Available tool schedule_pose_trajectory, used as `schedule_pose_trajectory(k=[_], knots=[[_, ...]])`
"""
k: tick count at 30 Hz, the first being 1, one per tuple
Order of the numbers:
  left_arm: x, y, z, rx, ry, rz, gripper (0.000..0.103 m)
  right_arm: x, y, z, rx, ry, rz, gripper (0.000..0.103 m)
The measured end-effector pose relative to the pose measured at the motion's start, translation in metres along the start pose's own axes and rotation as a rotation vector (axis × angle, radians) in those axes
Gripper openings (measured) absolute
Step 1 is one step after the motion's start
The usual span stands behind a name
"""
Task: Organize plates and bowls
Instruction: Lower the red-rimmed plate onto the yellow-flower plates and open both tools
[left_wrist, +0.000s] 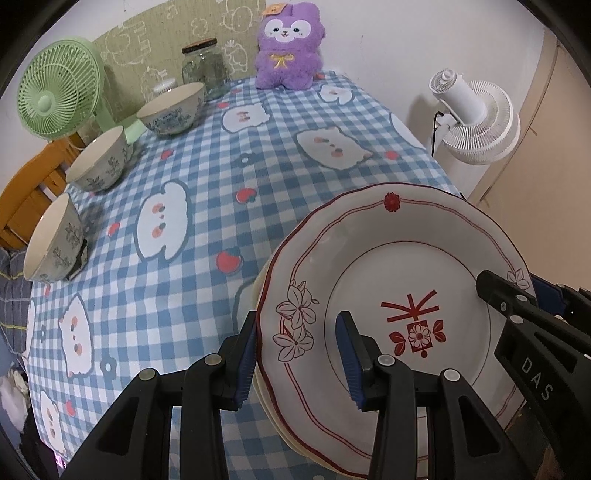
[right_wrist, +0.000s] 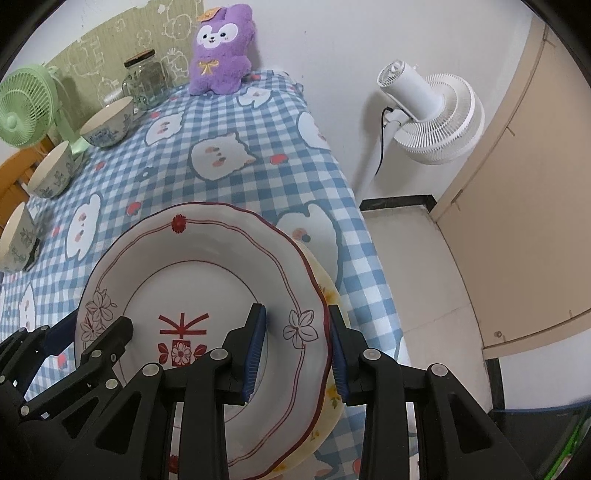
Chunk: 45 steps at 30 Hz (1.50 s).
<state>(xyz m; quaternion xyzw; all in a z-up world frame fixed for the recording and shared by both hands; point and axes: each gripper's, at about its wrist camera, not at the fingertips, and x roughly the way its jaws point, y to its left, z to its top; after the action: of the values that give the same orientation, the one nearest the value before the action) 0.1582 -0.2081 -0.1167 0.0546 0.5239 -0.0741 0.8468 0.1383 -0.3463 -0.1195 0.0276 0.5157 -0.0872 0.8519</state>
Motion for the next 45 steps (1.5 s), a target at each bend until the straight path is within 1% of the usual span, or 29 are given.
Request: schedule_pose_trajectory(k=[11, 20, 26, 33, 39, 45], knots=[[0.002, -0.003, -0.001, 0.035, -0.019, 0.046, 0.041, 0.012, 0.002, -0.002, 0.015, 0.037, 0.019, 0.036], [0.006, 0.001, -0.002, 0.045, -0.027, 0.064, 0.041, 0.012, 0.006, -0.003, 0.013, 0.022, -0.007, 0.036], [0.008, -0.006, -0.006, 0.086, -0.050, 0.107, 0.041, 0.012, 0.005, -0.003, 0.026, 0.017, -0.015, 0.037], [0.008, -0.013, -0.010, 0.078, -0.079, 0.153, 0.041, 0.012, 0.007, -0.004, 0.031, 0.021, -0.030, 0.038], [0.010, -0.015, -0.011, 0.071, -0.086, 0.170, 0.042, 0.012, 0.009, -0.005, 0.026, 0.026, -0.047, 0.041], [0.010, -0.017, -0.012, 0.072, -0.091, 0.178, 0.043, 0.013, 0.010, -0.006, 0.003, 0.028, -0.071, 0.041]])
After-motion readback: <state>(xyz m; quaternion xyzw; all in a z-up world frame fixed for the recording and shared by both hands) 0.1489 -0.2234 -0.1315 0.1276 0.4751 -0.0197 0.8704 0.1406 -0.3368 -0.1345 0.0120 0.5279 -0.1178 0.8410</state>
